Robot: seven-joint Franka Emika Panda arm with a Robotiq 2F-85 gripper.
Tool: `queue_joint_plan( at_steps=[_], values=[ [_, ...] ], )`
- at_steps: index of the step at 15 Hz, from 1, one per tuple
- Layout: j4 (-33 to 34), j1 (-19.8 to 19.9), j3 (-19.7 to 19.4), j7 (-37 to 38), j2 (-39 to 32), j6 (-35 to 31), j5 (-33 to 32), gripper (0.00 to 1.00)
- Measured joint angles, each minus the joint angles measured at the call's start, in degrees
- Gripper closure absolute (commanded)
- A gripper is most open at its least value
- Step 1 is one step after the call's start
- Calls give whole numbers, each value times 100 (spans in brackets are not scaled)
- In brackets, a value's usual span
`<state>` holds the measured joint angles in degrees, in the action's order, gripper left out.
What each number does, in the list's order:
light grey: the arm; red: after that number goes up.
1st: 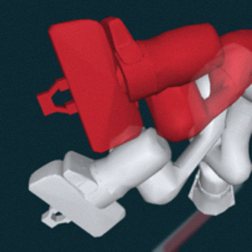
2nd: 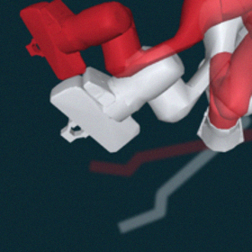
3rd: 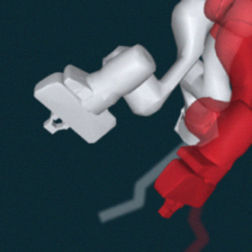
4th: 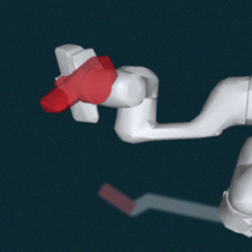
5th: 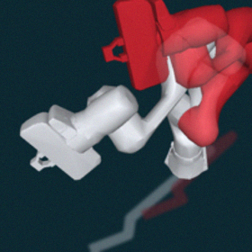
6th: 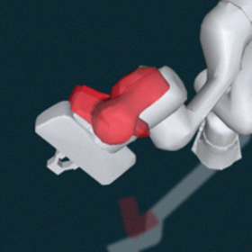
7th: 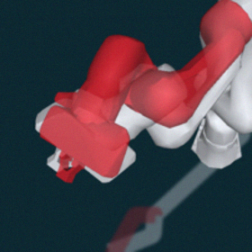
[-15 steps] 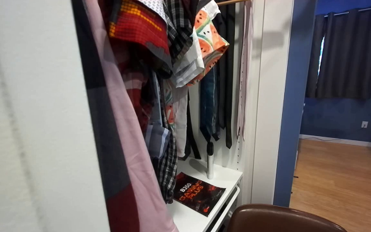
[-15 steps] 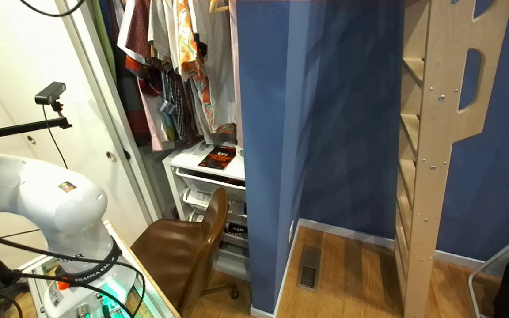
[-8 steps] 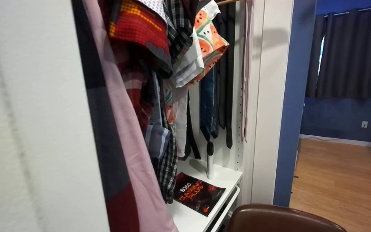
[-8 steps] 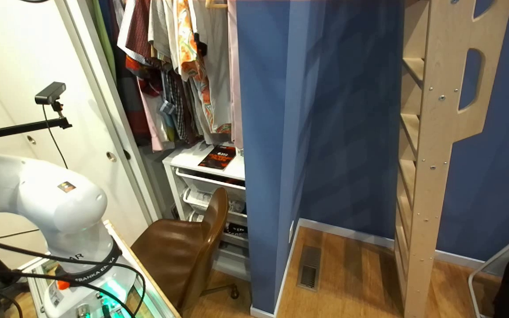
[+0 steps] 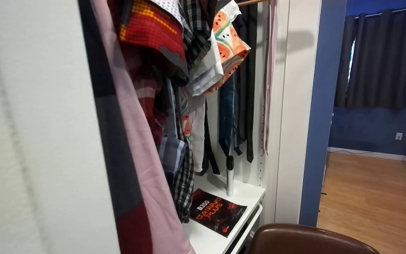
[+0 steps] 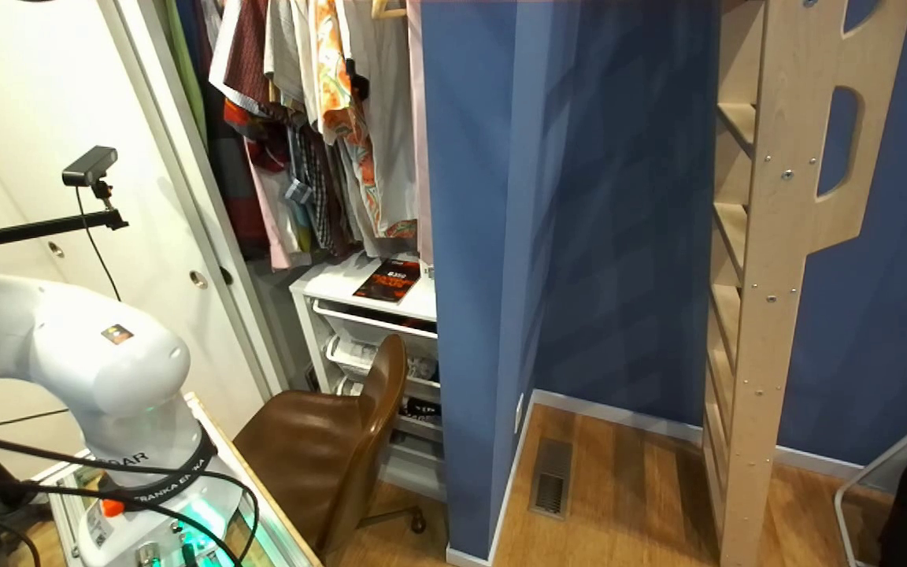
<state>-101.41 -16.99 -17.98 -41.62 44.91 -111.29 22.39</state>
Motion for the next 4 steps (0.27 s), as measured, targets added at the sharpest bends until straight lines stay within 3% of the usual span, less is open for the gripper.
queue_joint_plan(
  at_steps=[4],
  values=[
    [35, 15, 0, -28, -14, 45, -32, 0]
  ],
)
